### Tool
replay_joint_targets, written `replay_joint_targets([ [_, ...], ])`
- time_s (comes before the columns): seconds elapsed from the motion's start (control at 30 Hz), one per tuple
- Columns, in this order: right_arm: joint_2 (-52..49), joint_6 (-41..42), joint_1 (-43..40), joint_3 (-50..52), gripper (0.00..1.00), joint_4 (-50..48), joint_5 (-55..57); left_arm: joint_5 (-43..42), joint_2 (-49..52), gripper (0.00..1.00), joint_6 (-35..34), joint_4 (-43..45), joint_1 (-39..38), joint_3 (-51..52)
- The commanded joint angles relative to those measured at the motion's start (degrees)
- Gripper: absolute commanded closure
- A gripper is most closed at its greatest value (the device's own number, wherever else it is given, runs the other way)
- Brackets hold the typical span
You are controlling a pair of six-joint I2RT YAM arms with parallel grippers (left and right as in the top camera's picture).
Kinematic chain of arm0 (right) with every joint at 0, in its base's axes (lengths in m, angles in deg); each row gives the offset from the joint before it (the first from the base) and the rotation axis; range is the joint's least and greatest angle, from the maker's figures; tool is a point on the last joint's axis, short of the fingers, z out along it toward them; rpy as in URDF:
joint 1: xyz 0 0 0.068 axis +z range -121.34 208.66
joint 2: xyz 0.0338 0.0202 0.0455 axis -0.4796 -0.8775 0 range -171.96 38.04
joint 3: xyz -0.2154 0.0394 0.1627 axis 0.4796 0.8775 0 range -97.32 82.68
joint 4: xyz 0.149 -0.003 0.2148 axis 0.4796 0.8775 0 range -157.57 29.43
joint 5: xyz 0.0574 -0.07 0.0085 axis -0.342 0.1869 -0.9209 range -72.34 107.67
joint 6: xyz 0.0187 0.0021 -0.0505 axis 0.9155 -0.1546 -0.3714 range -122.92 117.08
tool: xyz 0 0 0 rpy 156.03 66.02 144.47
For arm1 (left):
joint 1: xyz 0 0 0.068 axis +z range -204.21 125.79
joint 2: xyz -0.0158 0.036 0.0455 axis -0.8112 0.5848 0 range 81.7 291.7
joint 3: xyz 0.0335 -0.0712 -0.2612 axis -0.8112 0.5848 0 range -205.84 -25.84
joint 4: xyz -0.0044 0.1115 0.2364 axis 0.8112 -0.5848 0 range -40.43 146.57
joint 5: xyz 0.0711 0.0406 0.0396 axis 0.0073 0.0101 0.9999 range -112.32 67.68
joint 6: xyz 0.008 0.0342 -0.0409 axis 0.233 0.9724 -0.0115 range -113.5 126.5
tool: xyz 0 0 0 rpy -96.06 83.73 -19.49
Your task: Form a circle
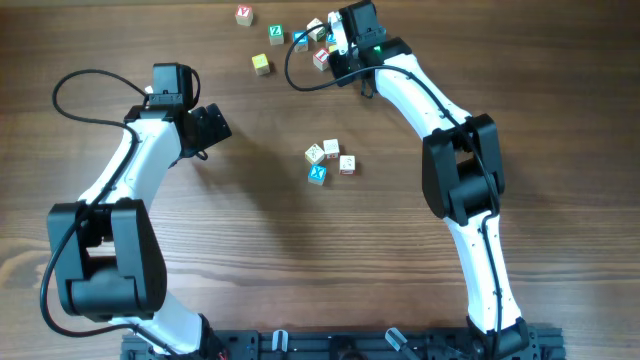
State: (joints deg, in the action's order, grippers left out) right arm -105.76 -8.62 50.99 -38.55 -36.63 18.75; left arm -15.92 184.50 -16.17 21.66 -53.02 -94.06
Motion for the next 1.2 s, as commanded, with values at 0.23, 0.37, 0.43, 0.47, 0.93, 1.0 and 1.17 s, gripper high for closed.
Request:
replay_joint_targets([
  [0.23,-2.25,-0.13,-0.17,-0.15,0.54,-0.02,-1.60,0.55,-0.90,0.00,-0.52,0.02,0.26,-0.46],
  [0.37,-3.13,-0.13,-0.17,-0.15,0.60,-0.22,-1.60,0.55,-0.90,0.00,-0.52,0.02,0.26,-0.46],
  [0.43,-3.19,-0.13,-0.17,-0.15,0.61,-0.50,-1.55,0.55,-0.90,0.00,-0.52,0.02,0.26,-0.46],
  [0.47,-3.17,-0.15,-0.17,-0.17,0.61,-1.03,-1.55,0.57,-0.90,0.00,-0.52,0.02,0.26,-0.46],
  [0.93,11.87,4.68,-0.17,-0.28,0.73,4.72,0.79,0.55,-0.90,0.00,-0.52,0.02,0.26,-0.46],
  [1.0,16.72,6.51,-0.15,-0.28,0.73,9.42,0.59,0.57,-0.90,0.00,-0.52,0.02,0.26,-0.46],
  [1.17,30.01,14.78,0.00,-0.28,0.74,27.82,-2.16,0.55,-0.90,0.00,-0.52,0.02,0.26,-0.46],
])
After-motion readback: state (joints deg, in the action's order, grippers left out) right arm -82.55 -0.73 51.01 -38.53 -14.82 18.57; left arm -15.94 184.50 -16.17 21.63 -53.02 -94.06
